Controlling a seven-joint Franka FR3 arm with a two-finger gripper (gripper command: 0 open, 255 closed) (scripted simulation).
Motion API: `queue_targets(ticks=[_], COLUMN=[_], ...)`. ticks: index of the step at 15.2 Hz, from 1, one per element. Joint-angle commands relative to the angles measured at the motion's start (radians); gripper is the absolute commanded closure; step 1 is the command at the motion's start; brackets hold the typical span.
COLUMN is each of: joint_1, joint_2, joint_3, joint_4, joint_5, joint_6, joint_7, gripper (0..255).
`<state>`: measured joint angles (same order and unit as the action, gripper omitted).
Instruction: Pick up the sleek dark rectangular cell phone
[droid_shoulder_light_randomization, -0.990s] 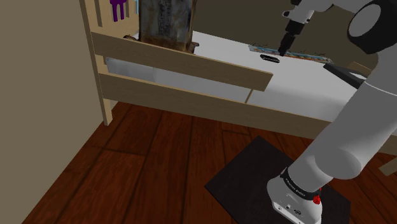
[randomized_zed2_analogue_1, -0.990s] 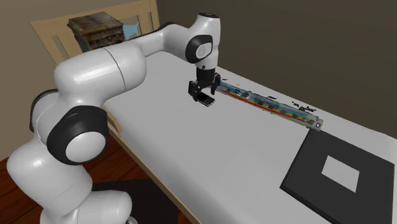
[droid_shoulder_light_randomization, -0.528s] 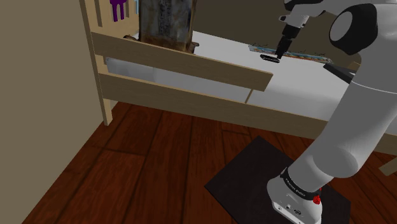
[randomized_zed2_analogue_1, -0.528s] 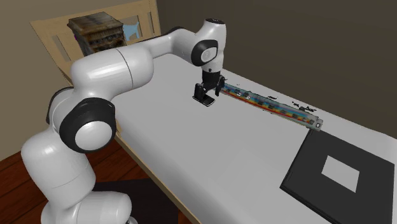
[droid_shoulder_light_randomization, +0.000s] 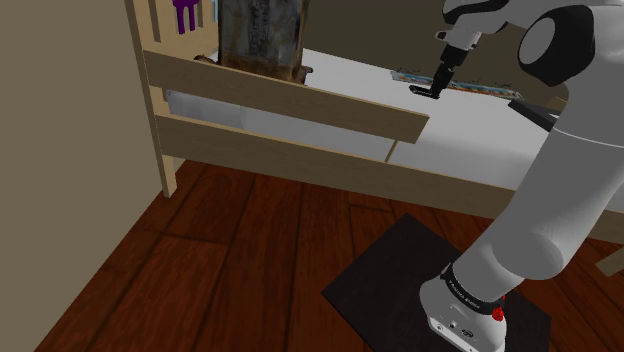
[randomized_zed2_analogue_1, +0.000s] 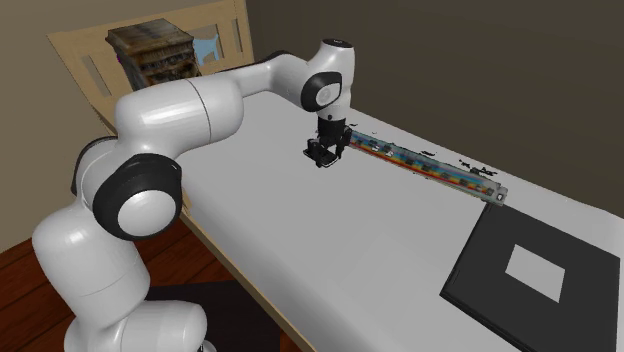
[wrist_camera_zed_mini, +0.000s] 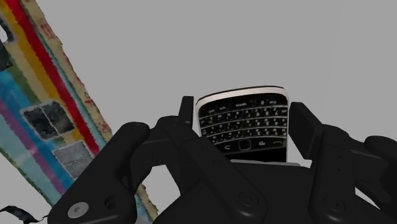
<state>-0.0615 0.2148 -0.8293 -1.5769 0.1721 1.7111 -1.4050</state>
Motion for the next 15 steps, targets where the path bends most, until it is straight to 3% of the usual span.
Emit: queue_targets(ticks=[1, 6, 15], joint_1=[0.000, 0.001, -0.025], joint_2=[0.000, -0.002, 0.022], joint_3=[0.000, 0.000, -0.004], joint_4=[0.000, -0.002, 0.146], joint_5=[0.000, -0.001, 0.015], joint_6=[0.000, 0.001, -0.129], joint_7=[0.000, 0.001, -0.004], gripper=[255, 255, 255])
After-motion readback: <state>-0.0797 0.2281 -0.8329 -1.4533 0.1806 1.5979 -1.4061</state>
